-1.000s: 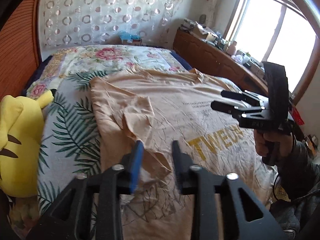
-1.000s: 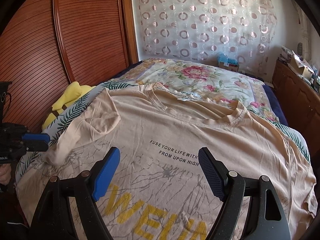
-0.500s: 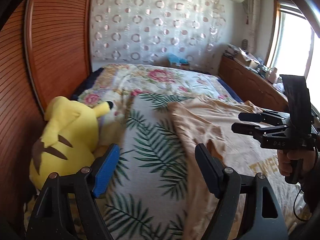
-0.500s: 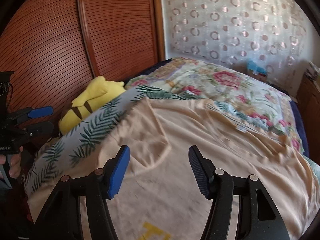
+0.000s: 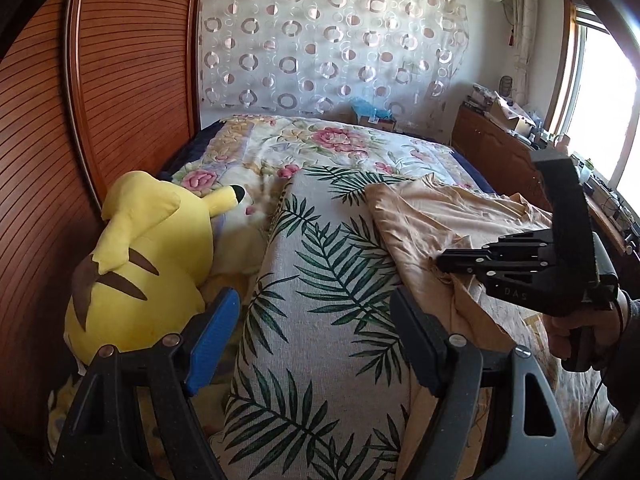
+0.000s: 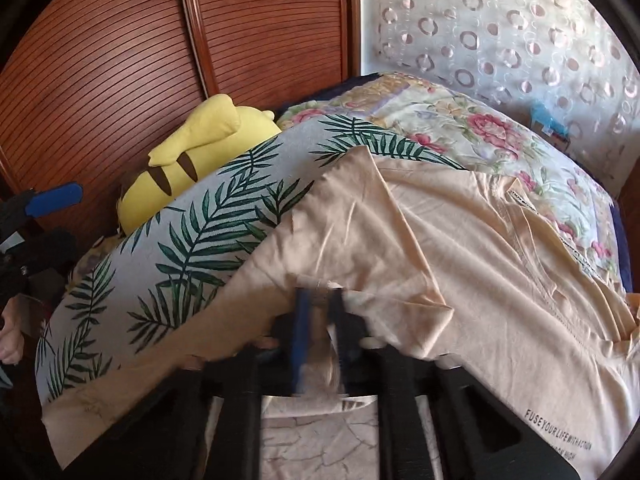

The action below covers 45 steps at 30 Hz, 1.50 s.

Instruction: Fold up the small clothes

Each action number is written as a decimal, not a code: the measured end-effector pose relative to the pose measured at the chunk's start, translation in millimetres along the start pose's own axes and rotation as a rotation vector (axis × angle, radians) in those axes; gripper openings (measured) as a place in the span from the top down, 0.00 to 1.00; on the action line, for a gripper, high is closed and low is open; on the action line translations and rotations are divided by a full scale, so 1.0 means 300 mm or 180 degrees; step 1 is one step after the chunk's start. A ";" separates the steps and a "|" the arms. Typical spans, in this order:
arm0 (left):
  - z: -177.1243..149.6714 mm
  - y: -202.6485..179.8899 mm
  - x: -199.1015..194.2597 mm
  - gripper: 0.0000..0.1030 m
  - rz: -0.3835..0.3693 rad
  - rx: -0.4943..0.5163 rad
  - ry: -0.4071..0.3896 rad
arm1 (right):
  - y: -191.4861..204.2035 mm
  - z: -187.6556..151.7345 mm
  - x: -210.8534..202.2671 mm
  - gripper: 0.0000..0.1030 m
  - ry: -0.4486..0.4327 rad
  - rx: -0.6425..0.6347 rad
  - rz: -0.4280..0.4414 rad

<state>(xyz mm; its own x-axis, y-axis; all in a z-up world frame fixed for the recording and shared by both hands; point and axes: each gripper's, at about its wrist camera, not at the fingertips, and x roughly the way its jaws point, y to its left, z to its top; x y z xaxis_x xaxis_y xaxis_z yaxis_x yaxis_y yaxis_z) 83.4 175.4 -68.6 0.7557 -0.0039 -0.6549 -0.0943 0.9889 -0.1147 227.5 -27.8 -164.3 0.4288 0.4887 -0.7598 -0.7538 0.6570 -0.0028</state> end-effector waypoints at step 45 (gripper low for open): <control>0.059 -0.397 0.254 0.24 -0.0276 0.0772 0.0349 | -0.354 -0.547 -0.752 0.58 -0.0802 0.1302 -0.1354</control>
<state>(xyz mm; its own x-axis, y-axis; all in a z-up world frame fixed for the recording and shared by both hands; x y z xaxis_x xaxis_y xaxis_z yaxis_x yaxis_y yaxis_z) 163.6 59.8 -91.7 0.6782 -0.0931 -0.7290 0.1356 0.9908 -0.0004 129.2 -302.0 -99.3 0.7900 0.2241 -0.5707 -0.2623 0.9648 0.0158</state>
